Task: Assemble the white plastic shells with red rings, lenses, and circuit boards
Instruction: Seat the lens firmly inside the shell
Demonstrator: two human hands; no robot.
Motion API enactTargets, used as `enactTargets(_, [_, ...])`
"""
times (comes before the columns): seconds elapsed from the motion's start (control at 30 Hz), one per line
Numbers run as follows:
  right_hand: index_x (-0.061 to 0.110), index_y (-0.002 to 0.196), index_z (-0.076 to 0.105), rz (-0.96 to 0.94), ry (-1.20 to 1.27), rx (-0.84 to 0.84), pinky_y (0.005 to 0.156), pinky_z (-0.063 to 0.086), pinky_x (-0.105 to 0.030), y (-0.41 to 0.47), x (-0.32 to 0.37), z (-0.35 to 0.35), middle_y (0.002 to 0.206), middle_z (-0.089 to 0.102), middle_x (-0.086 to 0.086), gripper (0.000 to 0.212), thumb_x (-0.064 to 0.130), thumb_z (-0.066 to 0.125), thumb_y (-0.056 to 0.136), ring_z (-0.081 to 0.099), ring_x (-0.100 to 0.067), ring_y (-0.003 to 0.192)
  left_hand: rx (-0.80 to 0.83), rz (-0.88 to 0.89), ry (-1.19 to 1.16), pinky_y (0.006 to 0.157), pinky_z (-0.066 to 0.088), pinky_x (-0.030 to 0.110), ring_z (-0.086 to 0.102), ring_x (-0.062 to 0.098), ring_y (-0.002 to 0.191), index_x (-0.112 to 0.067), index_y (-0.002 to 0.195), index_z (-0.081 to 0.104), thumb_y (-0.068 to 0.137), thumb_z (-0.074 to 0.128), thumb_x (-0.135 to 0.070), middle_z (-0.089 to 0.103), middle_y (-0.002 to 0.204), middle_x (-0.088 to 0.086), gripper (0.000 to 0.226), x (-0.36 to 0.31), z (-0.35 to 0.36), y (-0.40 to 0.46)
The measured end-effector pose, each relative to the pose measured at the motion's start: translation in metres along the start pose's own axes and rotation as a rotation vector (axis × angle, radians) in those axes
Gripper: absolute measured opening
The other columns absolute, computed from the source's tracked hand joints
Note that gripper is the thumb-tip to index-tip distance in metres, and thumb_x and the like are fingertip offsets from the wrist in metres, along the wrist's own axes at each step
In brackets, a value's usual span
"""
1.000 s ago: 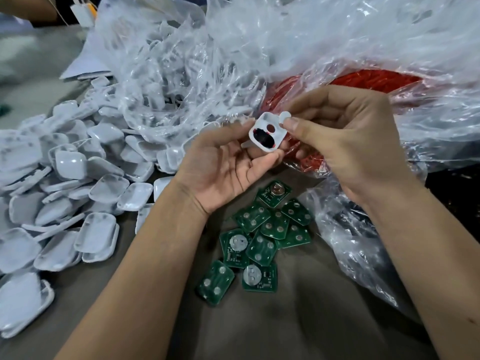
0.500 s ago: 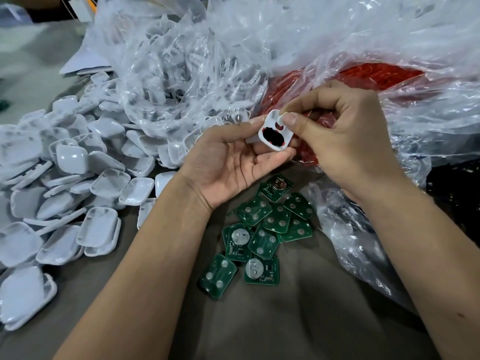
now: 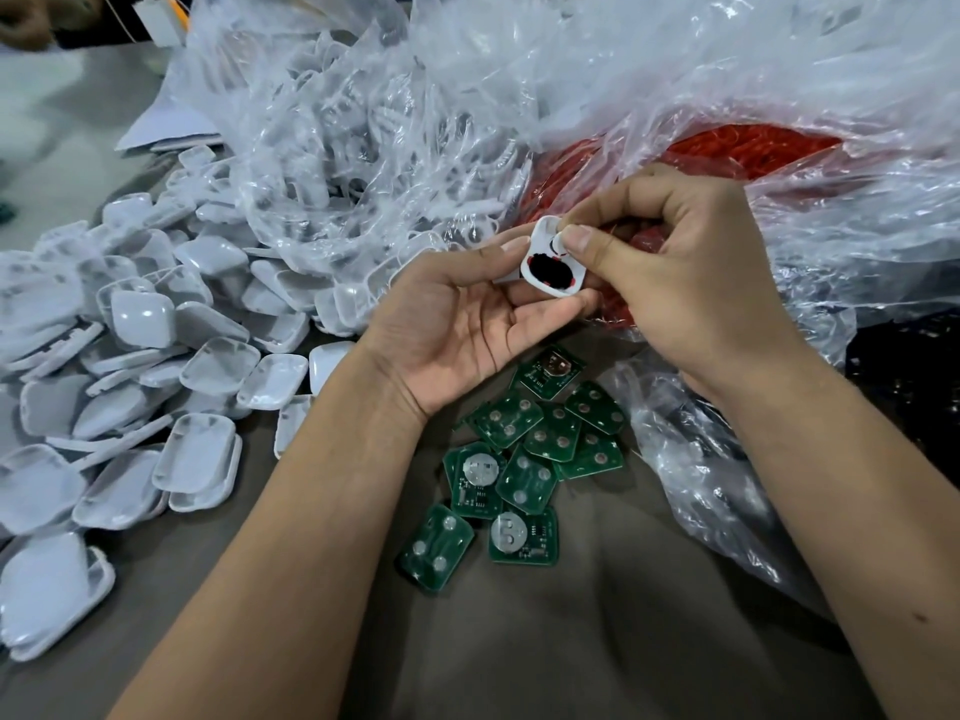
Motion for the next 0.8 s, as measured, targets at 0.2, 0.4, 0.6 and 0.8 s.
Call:
enactTargets(0.2, [0.026, 0.089, 0.077, -0.011, -0.017, -0.007, 0.075, 0.062, -0.031, -0.0004, 0.0008, 0.0012, 0.094, 0.074, 0.004, 0.009, 0.019, 0.082, 0.089, 0.073, -0.011, 0.080, -0.011, 0.010, -0.008, 0.078, 0.065, 0.038, 0.075, 0.043, 0.090, 0.003, 0.113, 0.071, 0.082, 0.064, -0.001, 0.072, 0.106, 0.027, 0.032, 0.0007, 0.0002, -0.0005])
enactTargets(0.4, [0.020, 0.087, 0.080, 0.002, 0.004, -0.038, 0.067, 0.061, -0.026, -0.0028, 0.0005, 0.0031, 0.082, 0.076, 0.008, 0.006, 0.015, 0.083, 0.087, 0.073, -0.008, 0.072, -0.007, 0.017, 0.018, 0.077, 0.065, 0.036, 0.076, 0.043, 0.086, 0.001, 0.124, 0.059, 0.083, 0.063, -0.001, 0.072, 0.102, 0.025, 0.041, 0.0010, 0.0017, 0.0001])
enactTargets(0.6, [0.015, 0.084, 0.079, 0.036, 0.036, -0.051, 0.066, 0.063, -0.031, -0.0036, -0.0009, 0.0023, 0.078, 0.077, 0.005, 0.009, 0.014, 0.087, 0.082, 0.074, -0.011, 0.070, 0.015, 0.014, 0.020, 0.078, 0.065, 0.036, 0.075, 0.045, 0.089, 0.001, 0.120, 0.064, 0.087, 0.060, -0.001, 0.072, 0.103, 0.026, 0.034, 0.0019, -0.0008, 0.0007])
enactTargets(0.8, [0.008, 0.089, 0.071, 0.108, 0.161, -0.021, 0.067, 0.062, -0.033, -0.0035, -0.0021, 0.0005, 0.085, 0.074, -0.006, 0.019, 0.006, 0.088, 0.080, 0.068, -0.013, 0.072, 0.036, 0.013, 0.058, 0.080, 0.064, 0.033, 0.075, 0.043, 0.092, 0.000, 0.114, 0.075, 0.086, 0.062, -0.002, 0.073, 0.105, 0.025, 0.031, 0.0022, -0.0020, 0.0011])
Point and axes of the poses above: each hand's wrist, its own y-axis towards the middle knuckle, its own z-axis out of the palm, x = y × z, the point moved 3 cm from there along y, towards the middle knuckle
